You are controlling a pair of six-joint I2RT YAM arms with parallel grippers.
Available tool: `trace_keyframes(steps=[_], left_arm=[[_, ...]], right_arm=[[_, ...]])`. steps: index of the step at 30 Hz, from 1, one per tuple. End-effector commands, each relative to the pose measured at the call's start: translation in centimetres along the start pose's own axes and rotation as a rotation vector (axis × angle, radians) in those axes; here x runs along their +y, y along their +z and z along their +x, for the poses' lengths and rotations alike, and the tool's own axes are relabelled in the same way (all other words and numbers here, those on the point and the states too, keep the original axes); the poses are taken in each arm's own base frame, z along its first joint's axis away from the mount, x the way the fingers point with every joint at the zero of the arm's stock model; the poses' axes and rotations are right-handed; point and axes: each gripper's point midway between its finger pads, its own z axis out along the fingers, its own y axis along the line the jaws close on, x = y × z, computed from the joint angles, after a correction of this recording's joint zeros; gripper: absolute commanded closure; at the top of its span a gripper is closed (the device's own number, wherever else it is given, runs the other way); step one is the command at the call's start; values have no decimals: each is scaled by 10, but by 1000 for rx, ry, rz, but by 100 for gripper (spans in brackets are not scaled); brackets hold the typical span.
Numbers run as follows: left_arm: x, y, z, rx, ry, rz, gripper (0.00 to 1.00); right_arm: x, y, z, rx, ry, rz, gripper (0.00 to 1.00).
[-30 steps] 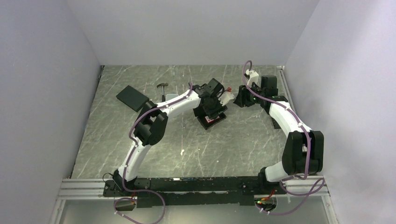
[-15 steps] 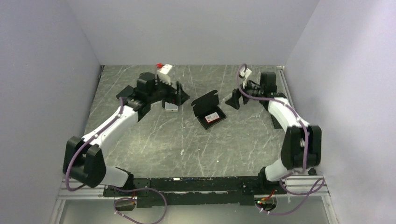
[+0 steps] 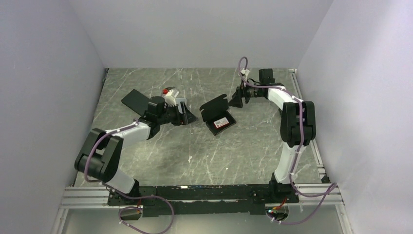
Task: Fold the paper box
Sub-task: Adjust the paper box at the center of the board.
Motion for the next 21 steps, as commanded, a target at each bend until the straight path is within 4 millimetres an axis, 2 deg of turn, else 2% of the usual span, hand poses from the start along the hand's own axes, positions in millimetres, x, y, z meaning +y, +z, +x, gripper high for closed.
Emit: trace_keyframes(steps=[1,9,18,21], left_arm=[[-13,16,-16,-22,-20,94,27],[-3,37,-12,24,-48,95,38],[-1,49,-10,64,-61,107,42],[-2,51,-10,68,-63,110,43]], right_arm=[[-9,6,-14,6,-45,4,21],[-25,19,-6,56,-46,12,28],[-14,33,-1,103,-111,-57,40],[-14,35,1,117,-119,-67,50]])
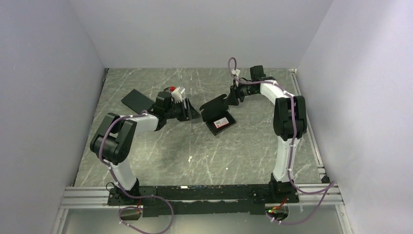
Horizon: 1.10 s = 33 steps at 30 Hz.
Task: Fold the paper box
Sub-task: Adjust the paper box at the center of the board.
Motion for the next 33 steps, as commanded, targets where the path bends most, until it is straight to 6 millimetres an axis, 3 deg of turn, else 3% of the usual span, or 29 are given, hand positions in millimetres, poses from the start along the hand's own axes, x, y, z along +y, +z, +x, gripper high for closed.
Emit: trace_keyframes(steps=[1,6,12,18,33], left_arm=[[-17,5,-13,-14,29,61,43],[-18,8,-13,-5,26,60,44],[-19,11,-14,1,23,50,48],[-20,13,-14,1,37,10,50],[-15,9,-24,-52,73,-116,54]], right_arm=[[2,2,-12,4,-83,-24,51],[3,2,-9,13,-98,-27,70],[6,-2,-9,12,-130,-12,80],[12,-7,-14,-10,-130,16,100],[19,-28,-24,-108,-143,271,100]])
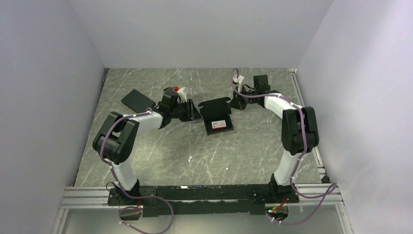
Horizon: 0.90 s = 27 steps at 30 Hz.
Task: Fold the paper box
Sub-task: Adjust the paper box at the center of the board.
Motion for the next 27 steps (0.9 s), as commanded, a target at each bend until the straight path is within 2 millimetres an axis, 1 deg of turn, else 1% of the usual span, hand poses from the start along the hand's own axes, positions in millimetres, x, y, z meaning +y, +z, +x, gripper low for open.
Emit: trace_keyframes(steps=[1,6,11,16,19,22,27], left_arm=[[-21,-10,-30,-96,67,8,54],[-26,-12,-38,-136,114,32,50],[-31,-5,-47,-154,178,74,49],[-18,7,-50,-147,214,33,48],[-11,7,-54,-164,245,34,45],[-6,6,-62,-186,280,62,44],[-5,10,-68,-204,360,115,42]], right_arm=[[-12,-12,-33,-83,-71,167,100],[-13,-18,-36,-87,-70,293,100],[-13,-19,-36,-94,-60,313,100],[-11,-18,-34,-94,-61,300,100],[-9,-18,-34,-96,-68,283,100],[-4,-16,-33,-98,-74,243,100],[0,-15,-30,-106,-66,201,100]])
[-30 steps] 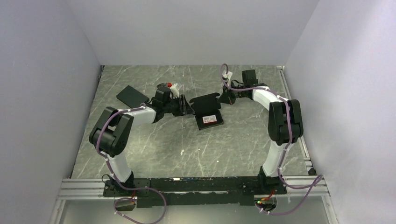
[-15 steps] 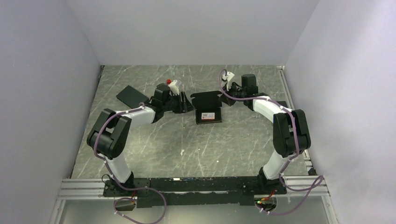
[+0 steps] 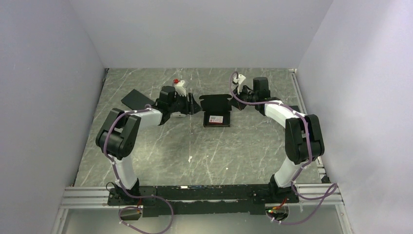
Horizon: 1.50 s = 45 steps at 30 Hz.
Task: Fold the paper box
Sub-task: Adjust the paper box at the center of the board, then close the paper box at the center of the board.
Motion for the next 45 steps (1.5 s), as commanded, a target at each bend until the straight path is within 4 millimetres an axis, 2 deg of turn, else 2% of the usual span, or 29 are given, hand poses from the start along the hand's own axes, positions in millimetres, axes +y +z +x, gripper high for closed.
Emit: trace_keyframes(steps=[1,8,12,27,33,41,45], left_arm=[[-8,6,-26,-83,143,96,42],[-11,17,-20,-95,221,183,44],[-4,27,-18,-86,231,184,45],[14,39,-29,-135,289,235,45],[3,40,-28,-149,327,334,46],[-12,39,-30,-168,304,433,61],[-13,38,-27,-157,281,442,83]], right_arm=[[4,-5,-15,-64,-42,-49,100],[5,-5,-11,-74,-30,-77,100],[6,-5,-10,-78,-32,-88,100],[8,-6,-8,-86,-30,-117,100],[7,-6,-8,-87,-26,-119,100],[7,-6,-9,-88,-22,-117,100],[4,-6,-9,-88,-16,-98,100]])
